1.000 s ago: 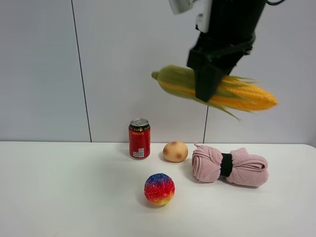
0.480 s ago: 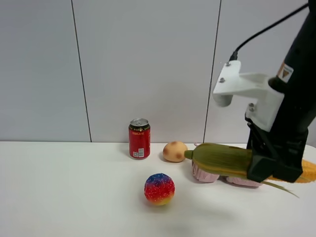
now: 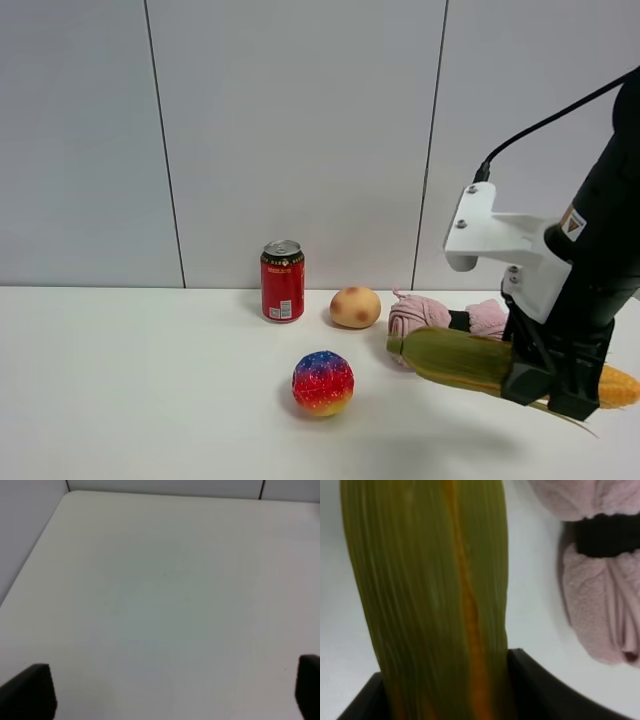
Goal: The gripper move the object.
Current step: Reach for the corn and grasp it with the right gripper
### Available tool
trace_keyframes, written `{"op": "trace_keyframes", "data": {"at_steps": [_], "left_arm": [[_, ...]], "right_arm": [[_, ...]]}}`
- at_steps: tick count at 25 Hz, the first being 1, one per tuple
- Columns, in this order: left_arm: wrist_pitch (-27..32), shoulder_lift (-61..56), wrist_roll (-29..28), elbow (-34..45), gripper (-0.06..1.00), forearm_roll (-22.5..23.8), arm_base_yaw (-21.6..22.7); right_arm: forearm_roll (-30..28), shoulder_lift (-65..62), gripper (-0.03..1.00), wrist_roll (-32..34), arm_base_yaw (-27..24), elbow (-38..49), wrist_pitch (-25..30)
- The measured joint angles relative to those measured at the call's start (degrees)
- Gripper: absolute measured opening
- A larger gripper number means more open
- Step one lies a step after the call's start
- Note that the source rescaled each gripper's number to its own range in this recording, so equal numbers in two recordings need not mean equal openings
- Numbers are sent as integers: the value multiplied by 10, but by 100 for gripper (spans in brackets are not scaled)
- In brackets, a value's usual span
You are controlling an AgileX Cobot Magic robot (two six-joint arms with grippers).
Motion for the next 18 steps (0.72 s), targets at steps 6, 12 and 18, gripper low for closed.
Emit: {"op": "trace_keyframes", "data": {"at_steps": [6,12,18], "left_arm": [[0,0,0,0,100,0,0],[0,0,0,0,100,0,0],[0,0,0,0,100,0,0]], "right_arm": [[40,54,0,-44,-1,0,0],[40,92,0,-59,-1,0,-32],[40,116,0,-60,-1,0,-92]]}}
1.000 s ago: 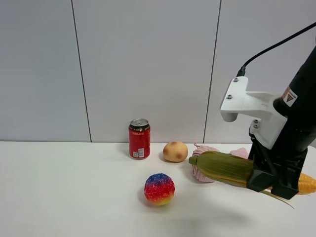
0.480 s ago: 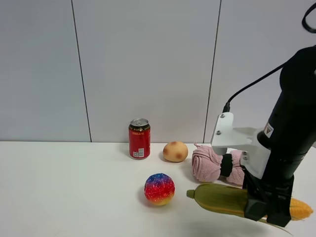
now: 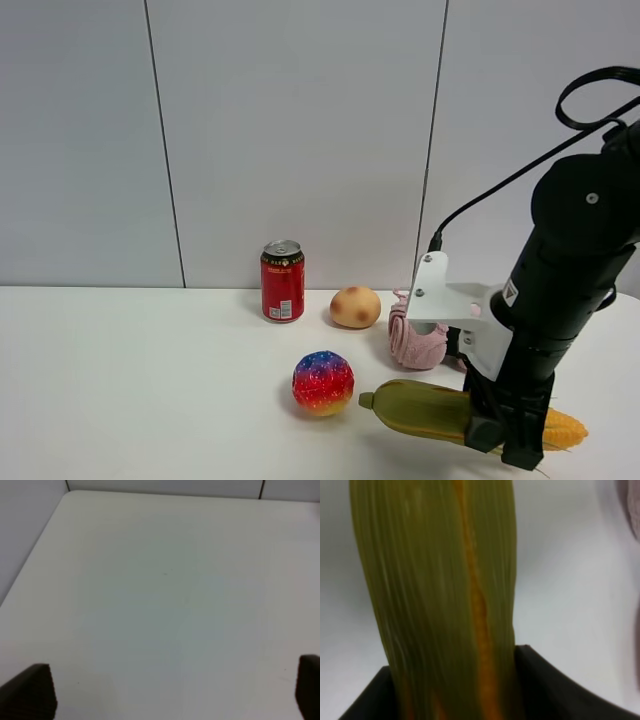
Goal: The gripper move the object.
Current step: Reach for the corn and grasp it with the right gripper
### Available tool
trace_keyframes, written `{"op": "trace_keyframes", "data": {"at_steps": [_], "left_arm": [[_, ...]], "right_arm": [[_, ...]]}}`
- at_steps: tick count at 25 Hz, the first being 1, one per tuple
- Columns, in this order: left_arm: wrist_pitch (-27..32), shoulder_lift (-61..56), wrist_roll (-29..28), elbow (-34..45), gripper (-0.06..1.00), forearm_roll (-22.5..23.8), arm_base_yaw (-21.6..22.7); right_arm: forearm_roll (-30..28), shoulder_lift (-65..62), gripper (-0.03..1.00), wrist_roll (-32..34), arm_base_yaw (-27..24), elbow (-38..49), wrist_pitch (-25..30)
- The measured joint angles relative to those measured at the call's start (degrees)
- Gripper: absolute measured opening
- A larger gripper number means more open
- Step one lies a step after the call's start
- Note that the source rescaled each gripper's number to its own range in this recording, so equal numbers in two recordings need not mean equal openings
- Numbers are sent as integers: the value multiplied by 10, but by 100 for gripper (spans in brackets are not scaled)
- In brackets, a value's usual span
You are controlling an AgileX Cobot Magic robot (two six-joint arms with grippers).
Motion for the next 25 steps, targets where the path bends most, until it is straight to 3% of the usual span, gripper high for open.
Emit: {"op": "trace_keyframes", "data": {"at_steps": [7,18,20,23,25], "left_arm": [[0,0,0,0,100,0,0],[0,0,0,0,100,0,0],[0,0,0,0,100,0,0],[0,0,0,0,100,0,0],[0,0,0,0,100,0,0]], "right_arm": [[-3,44,0,0,-28,0,-33],[-4,63,2,0,-28,-1,-45],[-4,68,18,0,-28,-1,-45],[-4,71,58,7,-28,-1,-43],[-4,72,73,18,-28,-1,-44]]}}
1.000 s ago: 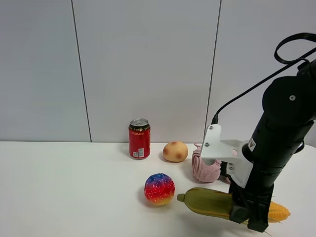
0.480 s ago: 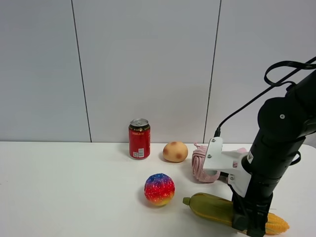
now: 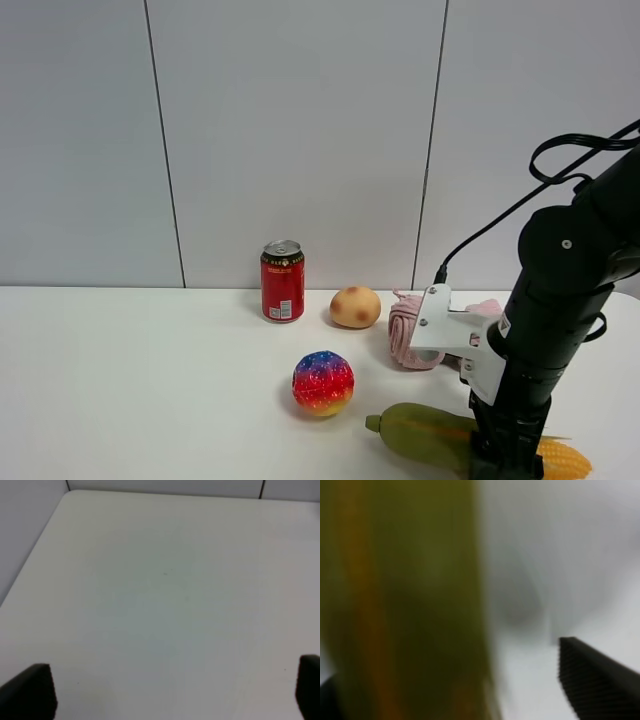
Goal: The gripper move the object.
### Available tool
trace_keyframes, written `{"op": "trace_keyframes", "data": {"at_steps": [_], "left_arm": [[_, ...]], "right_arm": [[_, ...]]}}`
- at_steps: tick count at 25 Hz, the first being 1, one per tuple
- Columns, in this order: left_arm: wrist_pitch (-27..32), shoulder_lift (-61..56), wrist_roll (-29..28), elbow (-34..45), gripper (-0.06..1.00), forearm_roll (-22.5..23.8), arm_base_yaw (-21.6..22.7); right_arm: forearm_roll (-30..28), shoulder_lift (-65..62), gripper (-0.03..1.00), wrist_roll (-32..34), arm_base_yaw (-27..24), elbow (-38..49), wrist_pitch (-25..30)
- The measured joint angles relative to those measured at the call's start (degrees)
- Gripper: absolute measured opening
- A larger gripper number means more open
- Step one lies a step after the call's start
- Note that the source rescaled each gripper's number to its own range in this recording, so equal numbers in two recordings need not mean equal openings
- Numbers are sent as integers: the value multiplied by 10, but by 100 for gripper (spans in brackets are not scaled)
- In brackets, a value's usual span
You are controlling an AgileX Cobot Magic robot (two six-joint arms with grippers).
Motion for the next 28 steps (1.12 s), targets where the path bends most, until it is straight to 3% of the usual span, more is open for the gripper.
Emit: {"op": "trace_keyframes", "data": {"at_steps": [4,14,21,28], "left_arm": [[0,0,0,0,100,0,0],[0,0,0,0,100,0,0],[0,0,0,0,100,0,0],[0,0,0,0,100,0,0]], "right_arm": [[0,0,81,23,0,0,0],[4,-49,82,27,0,1,3],[4,-153,82,27,0,1,14],[11,-301,82,36,0,1,-11]]}}
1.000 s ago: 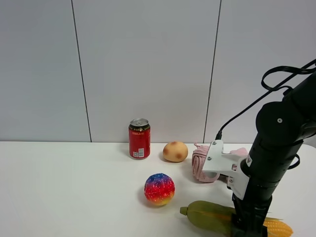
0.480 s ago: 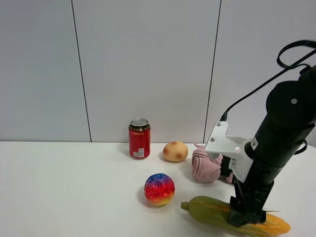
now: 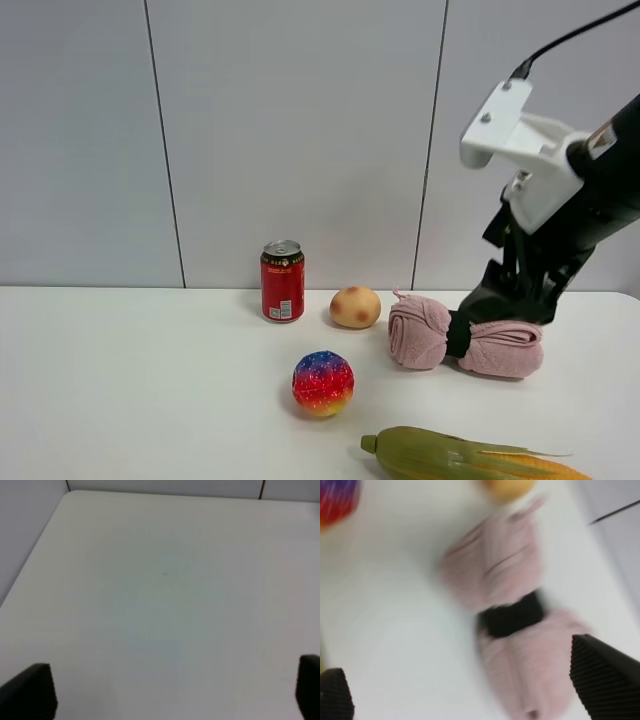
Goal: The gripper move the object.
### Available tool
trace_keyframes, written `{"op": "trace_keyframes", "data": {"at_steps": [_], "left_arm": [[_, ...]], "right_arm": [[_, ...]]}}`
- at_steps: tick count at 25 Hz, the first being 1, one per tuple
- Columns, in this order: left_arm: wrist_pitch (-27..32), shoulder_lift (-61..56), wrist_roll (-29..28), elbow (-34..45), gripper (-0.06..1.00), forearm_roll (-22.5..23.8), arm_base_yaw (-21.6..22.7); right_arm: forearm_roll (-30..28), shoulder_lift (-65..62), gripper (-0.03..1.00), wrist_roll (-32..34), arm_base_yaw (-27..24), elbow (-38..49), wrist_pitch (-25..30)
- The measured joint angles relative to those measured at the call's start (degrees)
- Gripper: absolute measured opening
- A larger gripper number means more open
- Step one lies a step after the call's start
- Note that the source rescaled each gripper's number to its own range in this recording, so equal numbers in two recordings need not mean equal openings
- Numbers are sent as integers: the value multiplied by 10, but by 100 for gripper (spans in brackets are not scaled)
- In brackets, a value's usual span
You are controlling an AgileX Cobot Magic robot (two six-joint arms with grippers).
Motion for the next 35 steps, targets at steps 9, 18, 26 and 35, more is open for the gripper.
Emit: {"op": "trace_keyframes", "data": {"at_steps": [9,18,26,35], "left_arm": [[0,0,0,0,100,0,0],[0,0,0,0,100,0,0],[0,0,0,0,100,0,0],[0,0,0,0,100,0,0]], "right_arm": [[2,-60,82,4,0,1,63],[2,-149,97,87,0,1,39],[-13,-304,97,233,0,1,138],[-24,-437,96,256,-107,42,259]]}}
